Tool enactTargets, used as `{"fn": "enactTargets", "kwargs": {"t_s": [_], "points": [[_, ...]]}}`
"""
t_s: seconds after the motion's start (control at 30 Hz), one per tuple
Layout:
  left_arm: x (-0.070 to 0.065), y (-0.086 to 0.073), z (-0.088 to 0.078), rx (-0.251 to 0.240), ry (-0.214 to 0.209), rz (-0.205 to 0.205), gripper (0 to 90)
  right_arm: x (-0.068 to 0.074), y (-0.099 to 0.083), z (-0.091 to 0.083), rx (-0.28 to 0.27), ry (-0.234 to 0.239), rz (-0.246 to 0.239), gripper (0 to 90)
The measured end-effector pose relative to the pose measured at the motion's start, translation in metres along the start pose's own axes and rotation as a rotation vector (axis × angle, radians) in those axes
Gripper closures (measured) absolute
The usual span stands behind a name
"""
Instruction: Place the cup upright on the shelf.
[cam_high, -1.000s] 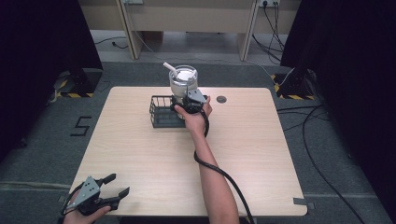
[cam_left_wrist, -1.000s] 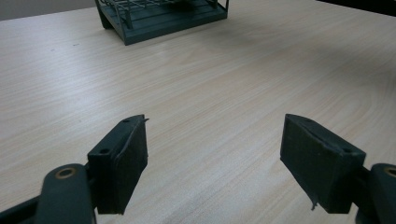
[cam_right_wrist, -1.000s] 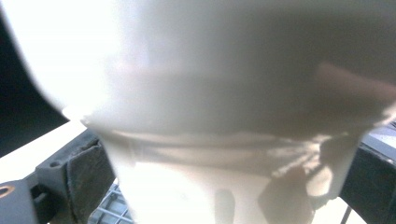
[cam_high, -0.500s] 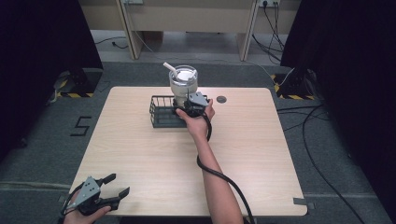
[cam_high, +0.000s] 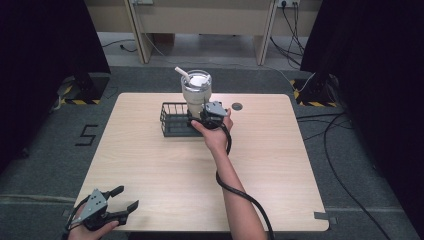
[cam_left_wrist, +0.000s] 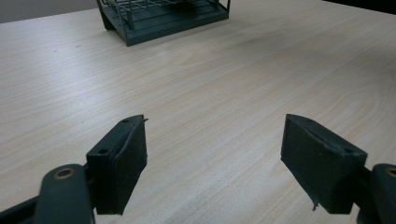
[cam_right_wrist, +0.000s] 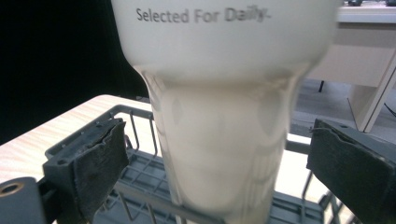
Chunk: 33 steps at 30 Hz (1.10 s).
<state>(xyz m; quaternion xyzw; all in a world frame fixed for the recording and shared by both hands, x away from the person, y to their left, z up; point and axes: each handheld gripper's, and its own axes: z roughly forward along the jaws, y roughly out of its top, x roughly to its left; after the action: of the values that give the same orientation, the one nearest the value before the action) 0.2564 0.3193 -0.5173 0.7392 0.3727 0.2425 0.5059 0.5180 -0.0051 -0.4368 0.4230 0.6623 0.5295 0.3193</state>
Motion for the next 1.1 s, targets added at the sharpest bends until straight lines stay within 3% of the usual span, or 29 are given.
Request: {"fn": "enactTargets", "kwargs": {"t_s": [0.43, 0.8, 1.1], "points": [[-0.001, 0.000, 0.001, 0.003, 0.001, 0.006, 21.9, -0.012, -0.005, -0.029, -0.001, -0.003, -0.028, 10.9], [0.000, 0.000, 0.001, 0.001, 0.003, 0.009, 21.9, -0.015, -0.004, -0.052, 0.001, 0.026, -0.035, 12.6], [0.000, 0.000, 0.001, 0.001, 0.006, 0.009, 21.3, -0.029, -0.009, -0.075, 0.008, 0.011, -0.042, 13.8]]}}
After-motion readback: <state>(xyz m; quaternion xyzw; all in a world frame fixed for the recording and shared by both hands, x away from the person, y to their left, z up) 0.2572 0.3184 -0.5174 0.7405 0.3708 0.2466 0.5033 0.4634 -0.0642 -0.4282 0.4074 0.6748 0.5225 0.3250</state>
